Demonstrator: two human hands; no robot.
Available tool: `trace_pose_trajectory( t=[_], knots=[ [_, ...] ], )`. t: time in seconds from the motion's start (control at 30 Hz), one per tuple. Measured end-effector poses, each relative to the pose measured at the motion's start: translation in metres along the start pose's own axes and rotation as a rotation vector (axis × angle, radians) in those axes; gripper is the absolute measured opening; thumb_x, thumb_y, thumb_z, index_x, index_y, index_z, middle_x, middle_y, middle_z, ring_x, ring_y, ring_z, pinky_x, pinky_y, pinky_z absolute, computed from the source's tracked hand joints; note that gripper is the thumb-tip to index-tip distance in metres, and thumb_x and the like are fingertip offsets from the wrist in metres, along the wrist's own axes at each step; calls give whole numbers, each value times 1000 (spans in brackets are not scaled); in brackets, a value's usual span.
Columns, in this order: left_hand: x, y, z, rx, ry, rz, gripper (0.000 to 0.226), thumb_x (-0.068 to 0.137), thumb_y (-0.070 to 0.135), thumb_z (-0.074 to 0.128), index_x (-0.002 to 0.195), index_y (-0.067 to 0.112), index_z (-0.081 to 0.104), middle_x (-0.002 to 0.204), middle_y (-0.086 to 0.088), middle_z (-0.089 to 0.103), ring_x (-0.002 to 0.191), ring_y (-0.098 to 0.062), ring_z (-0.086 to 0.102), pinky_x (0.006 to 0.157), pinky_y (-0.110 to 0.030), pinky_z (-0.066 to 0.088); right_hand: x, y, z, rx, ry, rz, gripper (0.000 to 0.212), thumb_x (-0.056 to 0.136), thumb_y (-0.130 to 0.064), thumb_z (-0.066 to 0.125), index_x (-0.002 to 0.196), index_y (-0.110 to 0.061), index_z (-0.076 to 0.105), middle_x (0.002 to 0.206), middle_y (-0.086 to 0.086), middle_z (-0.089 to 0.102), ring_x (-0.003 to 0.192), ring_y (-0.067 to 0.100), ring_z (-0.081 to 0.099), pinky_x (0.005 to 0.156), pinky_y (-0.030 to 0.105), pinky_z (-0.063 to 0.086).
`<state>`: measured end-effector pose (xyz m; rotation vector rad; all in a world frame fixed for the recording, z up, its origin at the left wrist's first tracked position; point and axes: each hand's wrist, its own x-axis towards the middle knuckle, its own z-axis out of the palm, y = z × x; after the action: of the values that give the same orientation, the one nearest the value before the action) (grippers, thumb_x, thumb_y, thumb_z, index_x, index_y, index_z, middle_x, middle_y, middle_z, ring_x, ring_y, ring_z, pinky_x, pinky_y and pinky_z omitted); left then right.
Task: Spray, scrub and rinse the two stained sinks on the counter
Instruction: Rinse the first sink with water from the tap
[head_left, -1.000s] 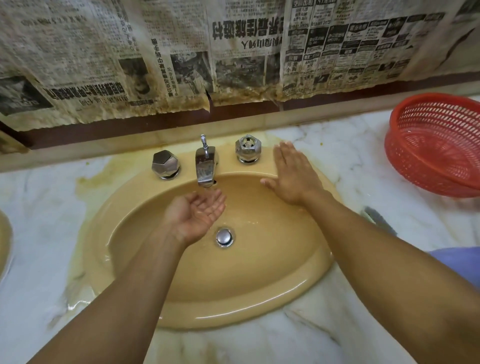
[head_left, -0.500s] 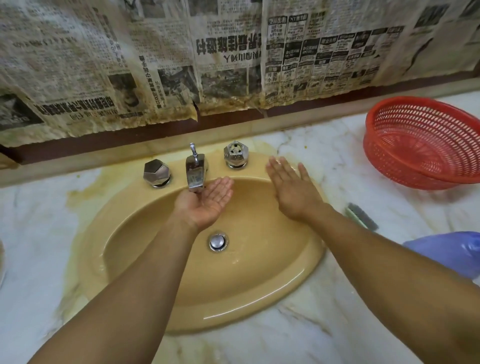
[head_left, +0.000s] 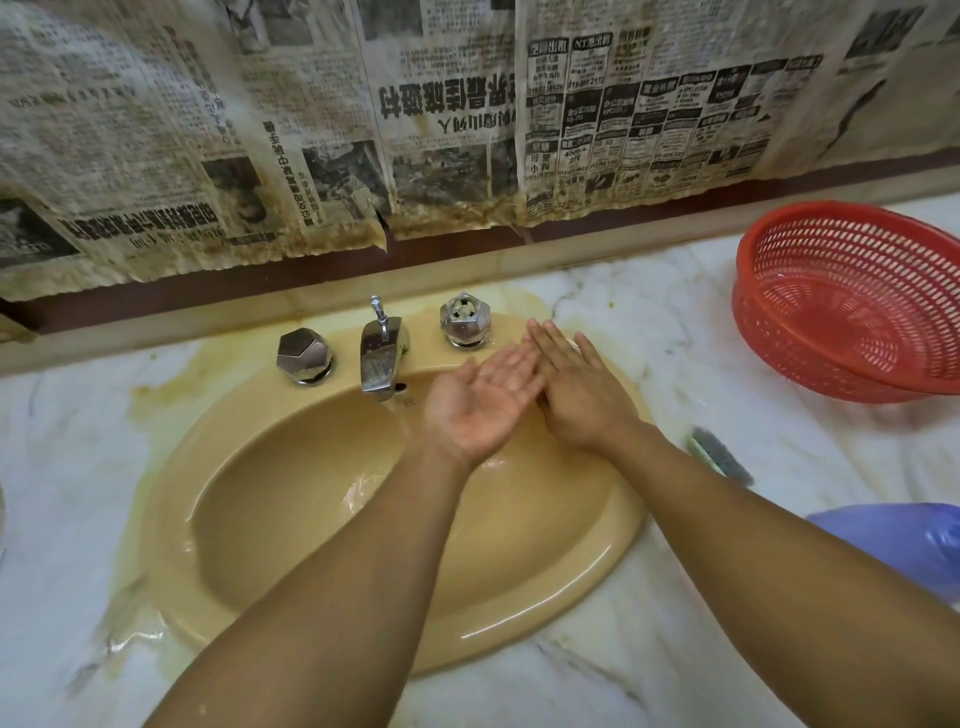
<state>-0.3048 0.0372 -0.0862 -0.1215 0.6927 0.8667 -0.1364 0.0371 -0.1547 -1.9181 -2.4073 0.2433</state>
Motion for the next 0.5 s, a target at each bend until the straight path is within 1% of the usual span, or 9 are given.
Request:
trace_pose_trajectory(
  t=[0.07,0.1,0.17,0.23,0.27,0.33,0.4,0.43,0.5],
  knots=[
    [5,-7,18,133,-1,-6,58,113,32,23,152,-8,36,158,-26,39,153,-35,29,125,-50,20,0,2,-1,17,-21,1,74,96,-40,16,163,-20,-5,170,-3,-14,156,11,-13,127,39,-6],
    [6,-5,22,175,22,9,57,112,32,24,153,-8,35,159,-24,38,153,-34,29,125,-49,21,4,3,-3,21,-30,22,76,95,-46,16,163,-21,-6,170,-3,-15,156,11,-12,128,42,-2],
    [0,7,14,216,54,53,53,112,28,27,150,-6,40,157,-23,43,150,-33,36,123,-47,27,21,1,-8,13,-61,104,86,96,-61,30,164,-21,-5,171,1,-10,158,17,-6,127,47,7],
    [-10,24,-12,251,102,97,46,112,24,29,143,-4,49,149,-22,54,143,-33,48,118,-44,37,42,-5,-15,7,-112,222,111,86,-81,40,163,-17,-5,171,9,0,158,26,3,126,49,11],
    [-16,32,-27,274,131,109,43,112,23,31,138,-3,54,143,-20,59,138,-32,53,114,-43,41,49,-11,-15,0,-119,260,119,82,-86,43,163,-13,-5,171,13,3,157,29,4,126,50,10],
    [-29,46,-54,279,221,141,37,112,20,35,127,0,62,130,-17,69,127,-29,61,110,-40,45,44,-28,-10,-48,-67,209,111,90,-78,41,162,-7,-5,170,16,-1,158,29,-3,127,49,5],
    [-36,55,-69,226,280,166,41,113,23,33,114,1,67,112,-16,76,116,-29,66,107,-40,47,18,-46,2,-43,32,48,87,103,-56,36,162,-6,-2,170,15,-6,158,27,-8,128,44,0],
    [-37,59,-72,180,299,176,46,113,27,32,109,0,68,104,-17,77,111,-30,68,105,-40,48,4,-52,8,-1,89,-14,76,106,-45,35,163,-6,4,171,14,-1,158,26,-3,128,42,2],
    [-39,63,-70,91,331,202,52,113,34,30,103,-2,66,98,-19,75,104,-32,69,99,-42,51,-9,-53,19,131,203,-38,59,105,-29,32,160,-6,27,168,12,23,156,25,19,127,38,13]
  ],
)
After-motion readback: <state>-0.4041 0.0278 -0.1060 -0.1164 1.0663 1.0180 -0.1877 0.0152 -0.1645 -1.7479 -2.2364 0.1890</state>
